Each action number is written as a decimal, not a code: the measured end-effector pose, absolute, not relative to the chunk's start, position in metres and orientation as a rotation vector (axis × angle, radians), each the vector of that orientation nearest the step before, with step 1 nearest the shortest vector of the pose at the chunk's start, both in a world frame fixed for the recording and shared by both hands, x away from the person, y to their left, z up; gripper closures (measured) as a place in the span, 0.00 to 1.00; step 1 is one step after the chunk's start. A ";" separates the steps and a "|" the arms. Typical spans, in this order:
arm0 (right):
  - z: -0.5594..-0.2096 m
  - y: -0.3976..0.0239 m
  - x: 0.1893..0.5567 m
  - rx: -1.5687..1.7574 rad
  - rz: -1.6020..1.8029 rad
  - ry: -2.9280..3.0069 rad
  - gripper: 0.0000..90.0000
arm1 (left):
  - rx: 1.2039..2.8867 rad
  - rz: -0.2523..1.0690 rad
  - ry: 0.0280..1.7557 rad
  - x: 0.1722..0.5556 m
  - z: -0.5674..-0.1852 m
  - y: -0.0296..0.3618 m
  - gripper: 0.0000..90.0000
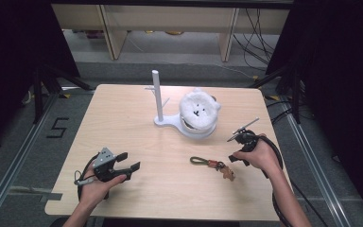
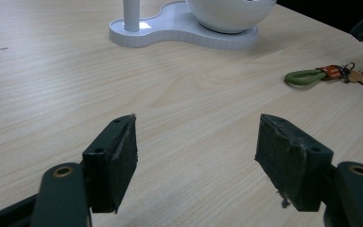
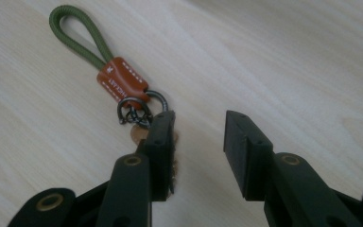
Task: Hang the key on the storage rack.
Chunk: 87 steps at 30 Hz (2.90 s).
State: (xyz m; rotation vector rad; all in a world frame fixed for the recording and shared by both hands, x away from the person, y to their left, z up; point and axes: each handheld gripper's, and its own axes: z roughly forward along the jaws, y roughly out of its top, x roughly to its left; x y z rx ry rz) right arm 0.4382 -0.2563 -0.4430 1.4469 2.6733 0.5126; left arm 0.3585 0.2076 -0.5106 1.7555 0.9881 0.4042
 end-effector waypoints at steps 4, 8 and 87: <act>-0.447 -0.252 0.436 1.446 0.492 2.697 0.72 | 1.759 0.399 0.990 0.357 -0.512 0.208 0.33; -0.452 -0.244 0.434 1.421 0.507 2.742 0.70 | 1.751 0.392 0.987 0.355 -0.512 0.208 0.33; -0.473 -0.189 0.444 1.109 0.485 2.859 0.75 | 1.756 0.379 0.975 0.353 -0.514 0.207 0.33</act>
